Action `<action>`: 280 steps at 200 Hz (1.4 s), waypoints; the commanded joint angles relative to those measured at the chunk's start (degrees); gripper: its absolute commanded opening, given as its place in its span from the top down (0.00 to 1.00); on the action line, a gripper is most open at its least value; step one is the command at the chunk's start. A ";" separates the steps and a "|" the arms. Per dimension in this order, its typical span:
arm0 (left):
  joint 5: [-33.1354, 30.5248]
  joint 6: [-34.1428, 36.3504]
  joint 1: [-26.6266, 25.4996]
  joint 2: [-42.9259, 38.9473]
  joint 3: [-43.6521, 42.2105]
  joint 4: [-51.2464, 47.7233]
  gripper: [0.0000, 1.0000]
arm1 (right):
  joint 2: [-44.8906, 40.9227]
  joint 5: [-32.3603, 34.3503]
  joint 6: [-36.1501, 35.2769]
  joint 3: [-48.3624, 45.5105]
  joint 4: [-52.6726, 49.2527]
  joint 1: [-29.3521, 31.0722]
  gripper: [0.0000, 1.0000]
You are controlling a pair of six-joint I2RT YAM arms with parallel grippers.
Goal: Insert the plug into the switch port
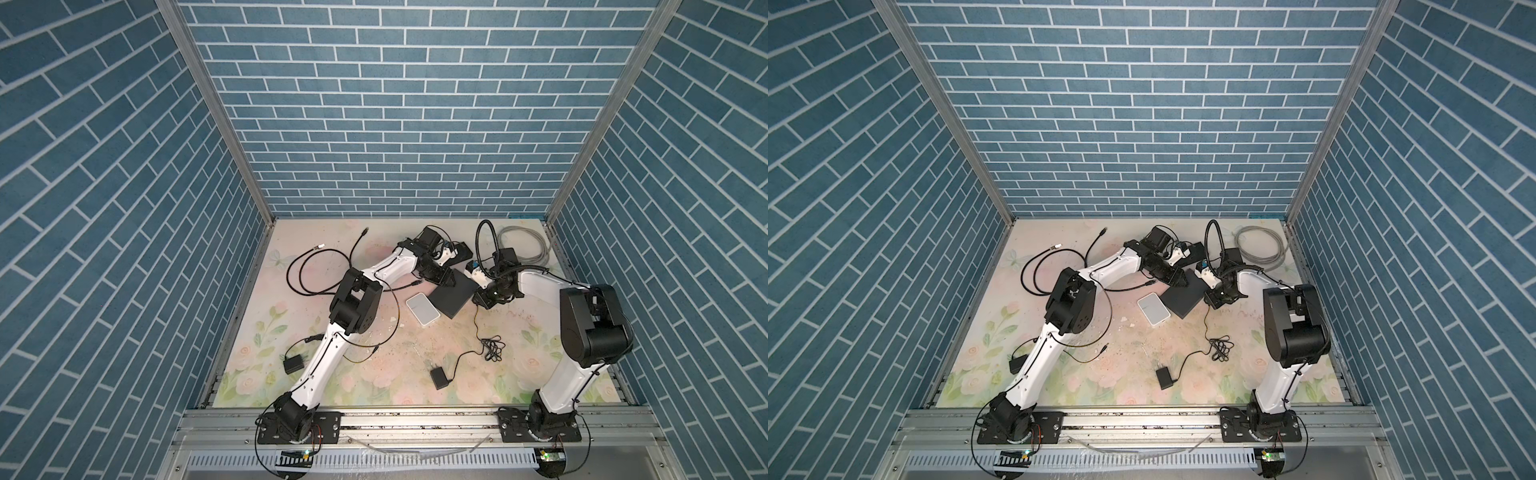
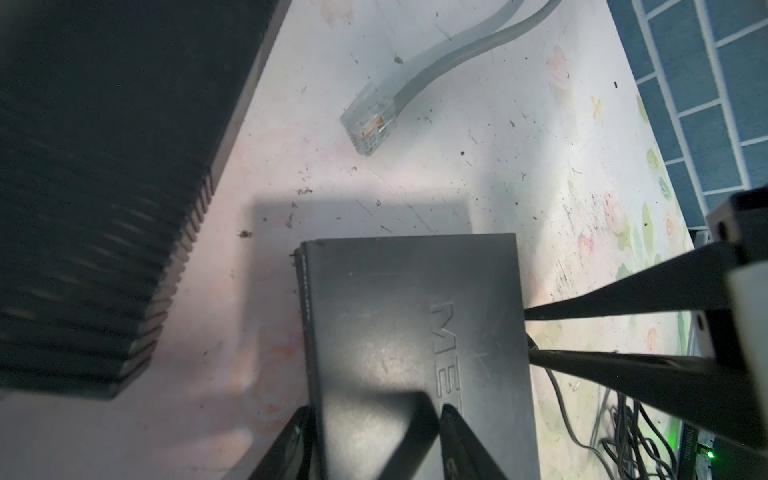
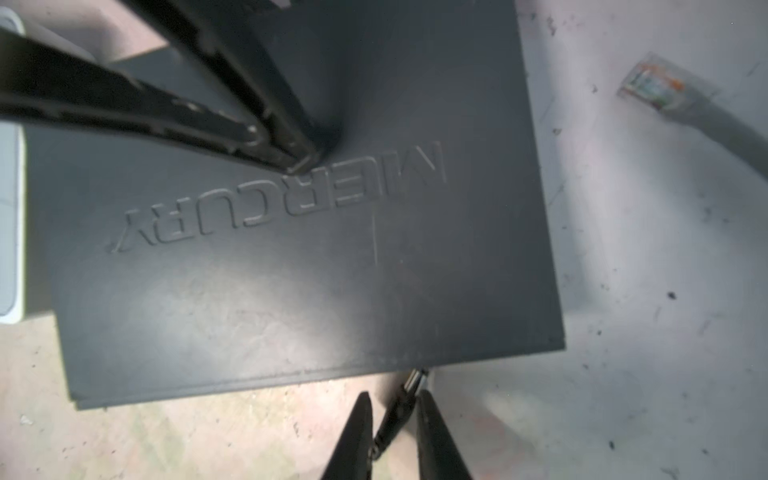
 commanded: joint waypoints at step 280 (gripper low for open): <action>-0.84 0.36 0.24 -0.92 -2.50 -2.66 0.49 | -1.31 15.03 37.36 -3.60 -1.55 6.89 0.84</action>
